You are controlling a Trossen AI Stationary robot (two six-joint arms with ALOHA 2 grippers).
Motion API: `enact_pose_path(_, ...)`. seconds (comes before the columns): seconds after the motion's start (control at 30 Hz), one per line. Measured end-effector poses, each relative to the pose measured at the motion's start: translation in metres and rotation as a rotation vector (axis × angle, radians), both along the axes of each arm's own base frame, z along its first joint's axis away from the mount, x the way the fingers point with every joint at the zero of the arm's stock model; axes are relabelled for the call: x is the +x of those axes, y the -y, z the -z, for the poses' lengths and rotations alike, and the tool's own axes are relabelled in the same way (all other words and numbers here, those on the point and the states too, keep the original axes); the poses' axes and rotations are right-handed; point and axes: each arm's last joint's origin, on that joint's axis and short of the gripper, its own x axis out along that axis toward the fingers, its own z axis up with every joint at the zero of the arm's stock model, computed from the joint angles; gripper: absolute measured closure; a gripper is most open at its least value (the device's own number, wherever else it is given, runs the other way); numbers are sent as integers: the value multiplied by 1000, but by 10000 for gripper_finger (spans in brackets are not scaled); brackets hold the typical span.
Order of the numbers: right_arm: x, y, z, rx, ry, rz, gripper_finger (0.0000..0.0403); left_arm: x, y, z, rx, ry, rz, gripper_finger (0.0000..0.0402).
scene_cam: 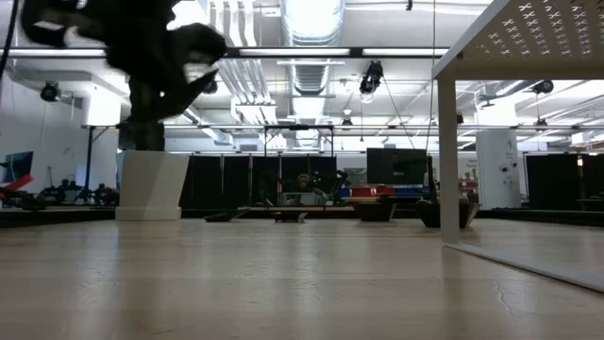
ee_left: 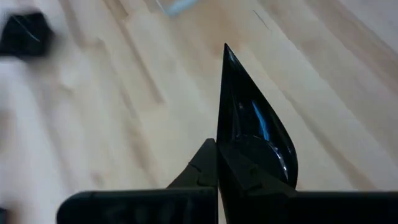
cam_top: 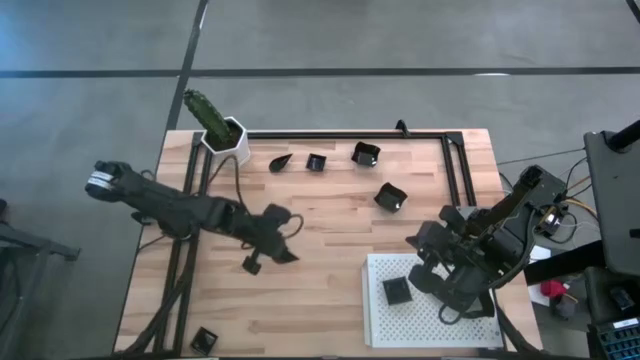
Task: Pick & Place Mini shaped plates
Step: Stack the drop-shaped plate on top of the other drop-shaped plates on the shelf
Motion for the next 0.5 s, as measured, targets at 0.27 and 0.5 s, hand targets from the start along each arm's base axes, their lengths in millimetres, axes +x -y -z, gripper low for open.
enact_pose_path(0.27, 0, 0, 1, -46, -5, -26, 394, 49, -26, -22, 134, 27, 70, 401)
enact_pose_path(0.5, 0, 0, 3, -57, -9, -30, 394, 105, -64, -17, 129, -105, 53, 401)
